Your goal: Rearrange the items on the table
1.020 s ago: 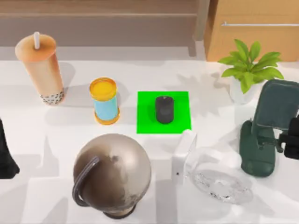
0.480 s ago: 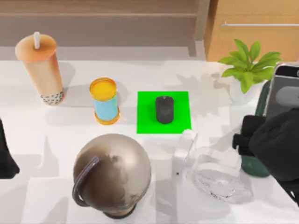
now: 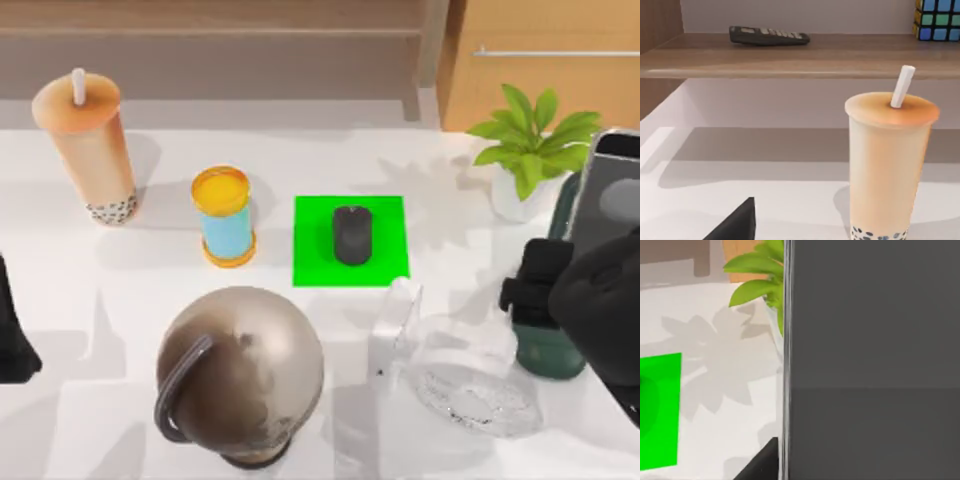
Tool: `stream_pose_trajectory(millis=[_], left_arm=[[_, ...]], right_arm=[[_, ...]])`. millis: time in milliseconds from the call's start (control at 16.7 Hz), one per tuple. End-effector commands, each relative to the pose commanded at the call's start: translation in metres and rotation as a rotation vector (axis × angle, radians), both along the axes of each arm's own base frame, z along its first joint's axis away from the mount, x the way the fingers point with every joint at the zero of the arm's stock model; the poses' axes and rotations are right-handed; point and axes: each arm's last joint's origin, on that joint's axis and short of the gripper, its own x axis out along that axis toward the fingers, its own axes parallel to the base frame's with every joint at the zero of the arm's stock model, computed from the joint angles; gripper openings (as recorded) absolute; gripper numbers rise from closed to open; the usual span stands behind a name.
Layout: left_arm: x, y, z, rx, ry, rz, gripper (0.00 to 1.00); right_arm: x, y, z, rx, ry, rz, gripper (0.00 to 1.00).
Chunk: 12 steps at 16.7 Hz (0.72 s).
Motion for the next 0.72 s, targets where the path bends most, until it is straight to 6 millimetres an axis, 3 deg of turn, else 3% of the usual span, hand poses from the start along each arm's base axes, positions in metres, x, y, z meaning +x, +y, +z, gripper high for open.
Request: stream_pose_trajectory(millis=[300,720], left_arm=[[0.0,0.0,0.0,0.0,0.0,0.0,1.0],[0.0,0.0,0.0,0.0,0.0,0.0,1.0]], right_arm=[[0.007,-0.004,-0.004,0.006,0.004,0.015,0.0],[0.042,-0.004,-0.021,-0.05,0.026,0.0,0.0]])
